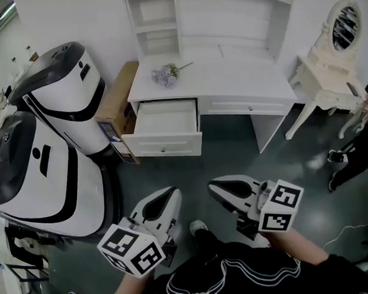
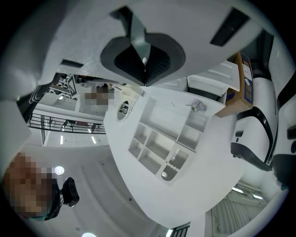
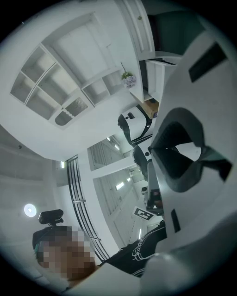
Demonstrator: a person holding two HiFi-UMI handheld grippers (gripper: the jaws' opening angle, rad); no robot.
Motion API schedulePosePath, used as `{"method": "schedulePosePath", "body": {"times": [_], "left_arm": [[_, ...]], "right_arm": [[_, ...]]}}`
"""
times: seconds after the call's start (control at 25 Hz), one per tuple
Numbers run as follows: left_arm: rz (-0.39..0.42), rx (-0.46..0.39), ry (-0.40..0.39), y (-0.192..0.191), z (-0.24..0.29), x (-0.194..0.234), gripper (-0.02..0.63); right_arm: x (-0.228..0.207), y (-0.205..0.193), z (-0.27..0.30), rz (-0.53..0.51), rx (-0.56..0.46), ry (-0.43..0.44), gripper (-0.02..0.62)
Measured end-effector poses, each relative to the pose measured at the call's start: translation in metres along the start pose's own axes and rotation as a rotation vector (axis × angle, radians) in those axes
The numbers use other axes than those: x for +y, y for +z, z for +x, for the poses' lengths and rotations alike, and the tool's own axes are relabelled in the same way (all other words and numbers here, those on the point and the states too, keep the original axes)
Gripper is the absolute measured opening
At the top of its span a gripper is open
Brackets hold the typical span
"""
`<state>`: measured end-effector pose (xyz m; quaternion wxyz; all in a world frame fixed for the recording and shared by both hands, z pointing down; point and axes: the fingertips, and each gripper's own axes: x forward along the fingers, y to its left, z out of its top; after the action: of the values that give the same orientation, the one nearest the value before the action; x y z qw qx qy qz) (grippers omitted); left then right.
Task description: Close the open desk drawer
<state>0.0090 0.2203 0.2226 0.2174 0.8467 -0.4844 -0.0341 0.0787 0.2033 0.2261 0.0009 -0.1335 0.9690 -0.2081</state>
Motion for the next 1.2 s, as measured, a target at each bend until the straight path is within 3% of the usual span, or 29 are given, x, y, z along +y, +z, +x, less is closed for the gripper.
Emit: {"method": "schedulePosePath", "body": {"times": [0.48, 0.72, 1.2], "left_arm": [[-0.03, 0.044, 0.095, 0.032, 0.106, 0.114, 0.005], [-0.02, 0.044, 0.151, 0.034, 0.125, 0.146, 0.005], [-0.059, 0.112, 0.207, -0.014, 0.147, 0.208, 0.005]], "right_arm": [[-0.133, 0.033, 0.08, 0.086, 0.028, 0.054, 0.006], [-0.162, 0.037, 0.096, 0.092, 0.044, 0.061, 0.006], [-0.202, 0.018, 0.106, 0.15, 0.071, -0.009, 0.006]]}}
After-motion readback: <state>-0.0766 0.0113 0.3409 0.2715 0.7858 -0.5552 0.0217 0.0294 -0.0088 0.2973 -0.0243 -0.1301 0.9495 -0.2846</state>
